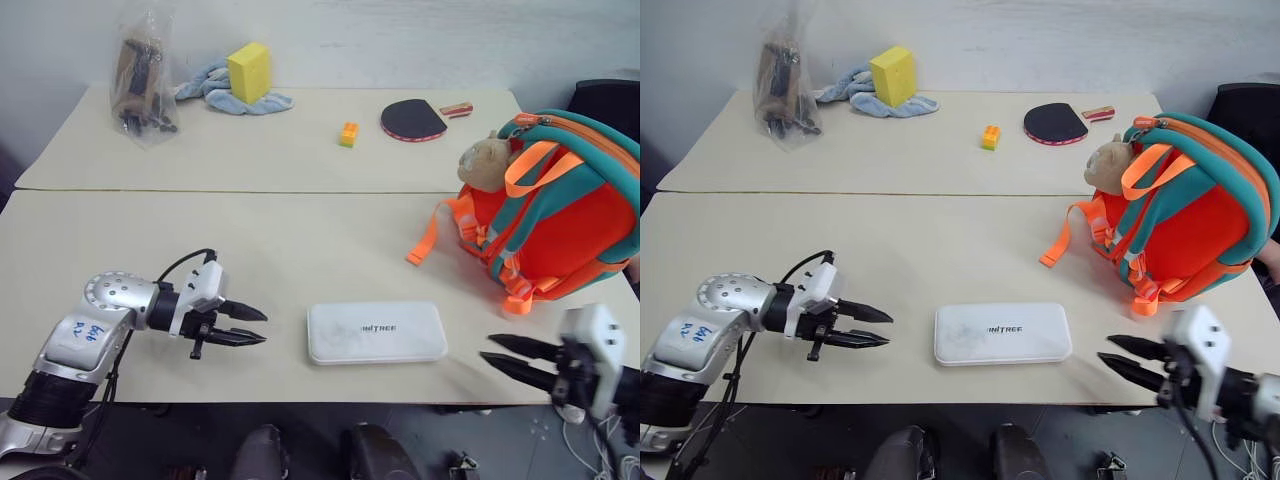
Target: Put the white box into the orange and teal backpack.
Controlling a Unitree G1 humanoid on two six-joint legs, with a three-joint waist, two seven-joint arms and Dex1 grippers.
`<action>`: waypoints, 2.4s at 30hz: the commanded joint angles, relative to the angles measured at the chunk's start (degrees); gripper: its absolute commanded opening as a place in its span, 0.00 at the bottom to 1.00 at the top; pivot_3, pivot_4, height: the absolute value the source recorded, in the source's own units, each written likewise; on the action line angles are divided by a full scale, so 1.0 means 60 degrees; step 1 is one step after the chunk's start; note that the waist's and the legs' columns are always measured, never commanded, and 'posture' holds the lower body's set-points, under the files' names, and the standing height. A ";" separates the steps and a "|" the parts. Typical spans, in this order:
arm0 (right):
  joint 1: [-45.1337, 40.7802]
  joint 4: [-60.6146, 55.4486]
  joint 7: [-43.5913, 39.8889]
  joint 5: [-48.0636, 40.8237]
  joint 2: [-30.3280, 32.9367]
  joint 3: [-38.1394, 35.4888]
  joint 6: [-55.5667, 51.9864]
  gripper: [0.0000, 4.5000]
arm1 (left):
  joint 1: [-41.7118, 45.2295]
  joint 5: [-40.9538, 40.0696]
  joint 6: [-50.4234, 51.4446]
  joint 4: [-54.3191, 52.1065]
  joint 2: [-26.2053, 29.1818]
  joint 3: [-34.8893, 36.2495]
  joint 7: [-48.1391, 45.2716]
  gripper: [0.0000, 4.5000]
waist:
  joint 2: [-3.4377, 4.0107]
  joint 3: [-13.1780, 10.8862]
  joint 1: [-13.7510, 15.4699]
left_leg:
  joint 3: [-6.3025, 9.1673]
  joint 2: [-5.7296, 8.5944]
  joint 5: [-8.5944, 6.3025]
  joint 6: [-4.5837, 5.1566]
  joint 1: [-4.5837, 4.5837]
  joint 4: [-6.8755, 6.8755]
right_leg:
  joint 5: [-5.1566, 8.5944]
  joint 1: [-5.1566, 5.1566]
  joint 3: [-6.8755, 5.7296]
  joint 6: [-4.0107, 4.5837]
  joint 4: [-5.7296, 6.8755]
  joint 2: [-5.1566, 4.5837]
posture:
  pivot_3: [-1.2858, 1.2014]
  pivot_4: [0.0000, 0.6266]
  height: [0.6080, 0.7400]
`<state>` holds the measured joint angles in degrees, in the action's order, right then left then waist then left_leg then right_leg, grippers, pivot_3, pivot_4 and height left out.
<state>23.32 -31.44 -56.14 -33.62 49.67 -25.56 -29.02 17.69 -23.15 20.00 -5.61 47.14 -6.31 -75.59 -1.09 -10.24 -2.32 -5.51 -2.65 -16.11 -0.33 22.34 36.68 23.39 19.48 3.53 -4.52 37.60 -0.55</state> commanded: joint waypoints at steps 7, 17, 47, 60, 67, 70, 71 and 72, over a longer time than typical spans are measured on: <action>-0.1449 0.1515 -0.0238 0.1206 0.0250 0.1404 0.0742 0.00 | 0.0826 0.0551 -0.0427 0.0536 -0.0878 -0.1067 -0.0390 0.01 | 0.0001 -0.0003 0.0110 | 0.0002 0.0000 -0.0006 0.0024 0.0009 0.0086 | -0.0001 -0.0012 -0.0001 -0.0002 0.0039 -0.0005 | 0.52 0.24 1.00; -0.2797 0.2083 0.0249 0.1954 -0.0102 0.2545 0.0647 0.00 | 0.1332 0.1576 -0.0896 0.1407 -0.1766 -0.1400 0.0433 0.01 | 0.0001 -0.0003 0.0085 | 0.0002 -0.0007 -0.0004 0.0022 0.0007 0.0089 | -0.0001 -0.0006 -0.0001 -0.0002 0.0052 0.0003 | 0.52 0.24 1.00; -0.3657 0.1837 0.0405 0.2286 -0.0466 0.3608 0.0648 0.00 | 0.2823 -0.0993 0.8850 0.1889 -0.0018 -0.0614 -0.0042 1.00 | 0.0001 -0.0003 0.0084 | 0.0011 -0.0007 -0.0003 0.0019 0.0011 0.0096 | 0.0000 0.0001 -0.0010 -0.0001 0.0074 -0.0010 | 0.52 0.24 1.00; -0.4406 0.1926 0.0713 0.2426 -0.0977 0.4416 0.0526 0.00 | 0.3214 -0.0737 1.0398 0.2990 -0.2990 -0.0502 0.3170 1.00 | 0.0060 0.0037 0.0362 | 0.0030 0.0014 0.0000 0.0027 -0.0010 0.0128 | -0.0001 -0.0049 -0.0025 -0.0002 0.0074 -0.0029 | 0.52 0.24 1.00; -0.4432 0.1977 0.0781 0.2461 -0.0943 0.4440 0.0557 0.00 | 0.4079 -0.0727 1.0184 0.4372 -0.4144 0.0144 0.4013 1.00 | 0.0059 0.0039 0.0413 | 0.0060 0.0070 -0.0001 0.0079 -0.0062 0.0151 | -0.0014 -0.0144 -0.0058 -0.0029 0.0054 -0.0087 | 0.52 0.24 1.00; -0.4325 0.1961 0.0813 0.2512 -0.0920 0.4365 0.0582 0.00 | 0.4158 -0.0933 1.0151 0.4384 -0.3942 0.0135 0.3739 0.96 | 0.0058 0.0039 0.0349 | 0.0058 0.0079 0.0000 0.0081 -0.0062 0.0146 | -0.0016 -0.0144 -0.0058 -0.0034 0.0050 -0.0096 | 0.52 0.24 1.00; -0.4268 0.1936 0.0828 0.2506 -0.0919 0.4326 0.0580 0.00 | 0.4173 -0.0977 1.0164 0.4346 -0.3819 0.0115 0.3651 0.91 | 0.0058 0.0039 0.0343 | 0.0059 0.0079 0.0000 0.0080 -0.0062 0.0144 | -0.0016 -0.0143 -0.0059 -0.0034 0.0050 -0.0096 | 0.52 0.24 1.00; -0.4211 0.1924 0.0841 0.2508 -0.0921 0.4302 0.0593 0.00 | 0.4192 -0.1015 1.0162 0.4329 -0.3673 0.0082 0.3538 0.87 | 0.0055 0.0037 0.0329 | 0.0059 0.0079 0.0001 0.0079 -0.0062 0.0141 | -0.0016 -0.0141 -0.0059 -0.0035 0.0050 -0.0096 | 0.52 0.24 1.00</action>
<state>-2.66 -18.11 -51.37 -18.26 44.07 1.80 -26.28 43.49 -29.94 81.07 18.96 23.34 -4.66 -55.41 -0.76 -10.02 -0.34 -5.16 -2.18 -16.09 0.12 21.97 37.49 23.30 18.66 3.17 -4.73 37.89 -1.12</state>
